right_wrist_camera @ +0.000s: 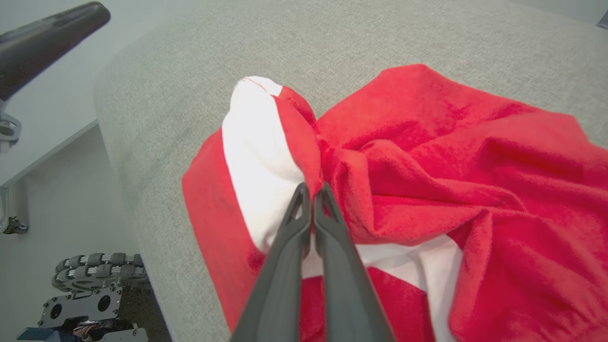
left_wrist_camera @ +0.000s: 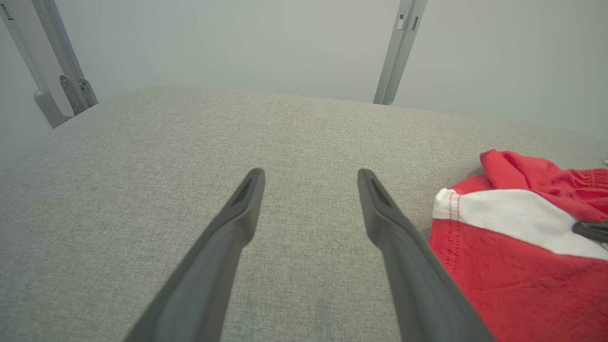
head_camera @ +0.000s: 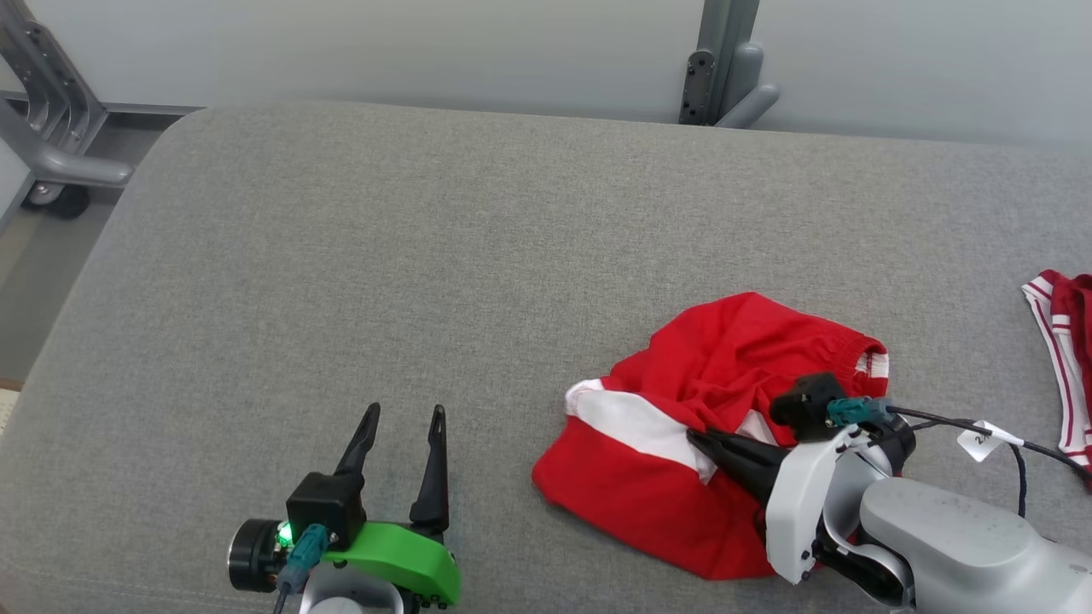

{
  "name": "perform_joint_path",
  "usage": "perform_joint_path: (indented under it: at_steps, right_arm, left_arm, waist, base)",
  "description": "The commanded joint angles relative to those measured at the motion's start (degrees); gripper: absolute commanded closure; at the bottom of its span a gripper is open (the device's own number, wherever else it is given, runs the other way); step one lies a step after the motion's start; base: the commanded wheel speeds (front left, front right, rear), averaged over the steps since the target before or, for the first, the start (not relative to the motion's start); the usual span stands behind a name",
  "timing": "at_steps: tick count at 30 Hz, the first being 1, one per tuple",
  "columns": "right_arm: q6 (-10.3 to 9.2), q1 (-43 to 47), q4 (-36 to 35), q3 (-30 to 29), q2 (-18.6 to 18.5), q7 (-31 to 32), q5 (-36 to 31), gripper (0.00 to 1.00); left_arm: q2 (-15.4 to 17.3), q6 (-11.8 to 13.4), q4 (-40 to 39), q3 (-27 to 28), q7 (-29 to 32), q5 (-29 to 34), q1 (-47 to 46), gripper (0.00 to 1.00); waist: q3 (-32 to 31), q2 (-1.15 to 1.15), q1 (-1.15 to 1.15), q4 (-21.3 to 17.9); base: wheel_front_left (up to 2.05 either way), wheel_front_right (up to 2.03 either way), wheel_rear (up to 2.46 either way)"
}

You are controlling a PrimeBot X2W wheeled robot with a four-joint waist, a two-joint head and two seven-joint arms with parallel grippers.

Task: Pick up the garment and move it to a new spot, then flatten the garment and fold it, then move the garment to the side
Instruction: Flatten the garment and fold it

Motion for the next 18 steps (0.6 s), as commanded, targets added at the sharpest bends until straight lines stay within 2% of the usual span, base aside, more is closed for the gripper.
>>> perform_joint_path:
  at_steps: [1,6,7,8,9,13,18]
  right_arm:
    - [-0.08,0.88,1.47,0.08,0.55,-0.28,-0.13,1.0]
    - [-0.08,1.08,6.08,-0.93,2.65,-2.77,0.53,1.0]
    - [-0.08,1.04,6.41,-1.23,2.9,-3.21,0.45,0.69]
    - [-0.08,0.87,6.6,-1.94,3.04,-3.65,0.19,0.29]
    - [-0.08,0.88,6.51,-2.71,3.23,-3.93,-0.03,0.0]
    - [-0.08,1.58,5.09,-5.71,3.07,-4.33,-1.23,0.0]
    - [-0.08,6.28,-0.15,-16.33,1.34,-4.31,-6.39,0.0]
  left_arm:
    - [0.12,-0.19,0.03,0.02,-0.03,0.33,-0.59,0.0]
    - [0.12,-0.2,0.17,0.33,-0.03,0.52,-0.69,0.0]
    - [0.12,-0.16,0.18,0.48,-0.03,0.65,-0.58,0.0]
    - [0.12,-0.13,0.17,0.62,-0.03,0.76,-0.44,0.0]
    - [0.12,-0.11,0.18,0.73,-0.03,0.85,-0.25,0.0]
    - [0.12,-0.08,0.08,0.91,-0.03,0.92,0.18,0.0]
    - [0.12,-0.29,0.13,1.18,-0.02,1.24,0.95,0.0]
  waist:
    - [0.11,0.0,0.0,0.11]
    - [0.31,0.0,0.0,0.02]
    - [0.28,0.0,0.0,-0.1]
    - [0.22,0.0,0.0,-0.25]
    - [0.15,0.0,0.0,-0.43]
    - [-0.21,0.0,0.0,-1.2]
    - [-1.04,0.0,0.0,-2.98]
  base:
    - [0.0,0.0,0.0]
    - [0.0,0.0,0.0]
    - [0.0,0.0,0.0]
    - [0.0,0.0,0.0]
    - [0.0,0.0,0.0]
    - [0.0,0.0,0.0]
    - [0.0,0.0,0.0]
